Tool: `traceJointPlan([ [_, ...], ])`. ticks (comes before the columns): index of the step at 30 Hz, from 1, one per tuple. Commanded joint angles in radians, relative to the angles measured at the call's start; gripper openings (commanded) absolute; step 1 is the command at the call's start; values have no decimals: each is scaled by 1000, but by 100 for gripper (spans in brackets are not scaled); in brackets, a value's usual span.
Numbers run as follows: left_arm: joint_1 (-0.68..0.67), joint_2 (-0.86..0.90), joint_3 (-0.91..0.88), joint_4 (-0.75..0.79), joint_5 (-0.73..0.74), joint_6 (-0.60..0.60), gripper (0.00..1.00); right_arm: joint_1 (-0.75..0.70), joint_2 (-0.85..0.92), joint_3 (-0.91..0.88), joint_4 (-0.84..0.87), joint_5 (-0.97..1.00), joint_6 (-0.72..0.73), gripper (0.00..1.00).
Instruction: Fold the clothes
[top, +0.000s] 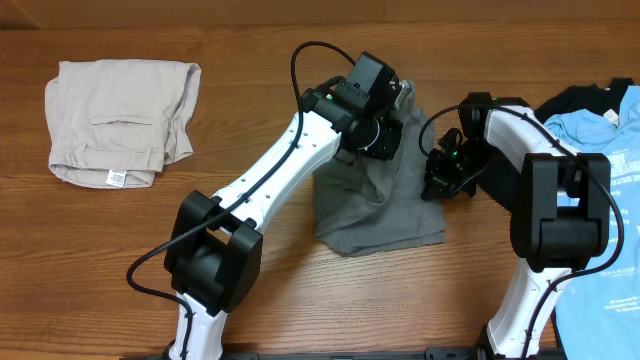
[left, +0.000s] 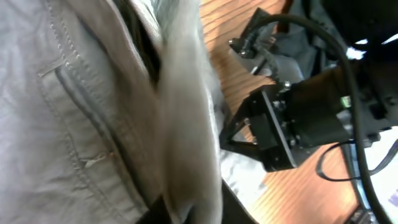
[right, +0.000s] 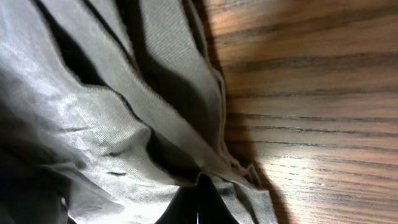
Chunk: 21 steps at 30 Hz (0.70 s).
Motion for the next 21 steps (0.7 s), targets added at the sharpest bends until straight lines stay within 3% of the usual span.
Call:
traceJointPlan([
  [1, -14, -23, -5, 9, 57, -23, 35, 7, 42, -41, 3, 62, 4, 4],
  [2, -14, -23, -5, 14, 74, -23, 38, 1, 41, -14, -26, 54, 19, 4],
  [3, -12, -23, -2, 34, 95, -22, 49, -17, 28, 61, -84, 55, 23, 4],
  [4, -8, -23, -2, 43, 97, -23, 53, -26, 19, 104, -119, 55, 23, 4],
  [8, 29, -23, -2, 32, 94, -5, 53, -82, -81, 398, -383, 60, 23, 8],
  [11, 56, -23, -3, 8, 19, 4, 52, -80, -144, 449, -462, 66, 23, 10],
  [13, 61, -23, -3, 8, -47, 5, 47, -67, -178, 448, -476, 66, 17, 9],
  [14, 60, -23, -3, 14, -92, 5, 37, -58, -186, 447, -478, 64, 17, 4],
  [16, 60, -23, -4, 38, -119, 7, 23, -38, -187, 443, -474, 46, 18, 4],
  [21, 60, -18, -4, 96, -186, 14, 18, 29, -187, 424, -430, -98, -35, 4],
])
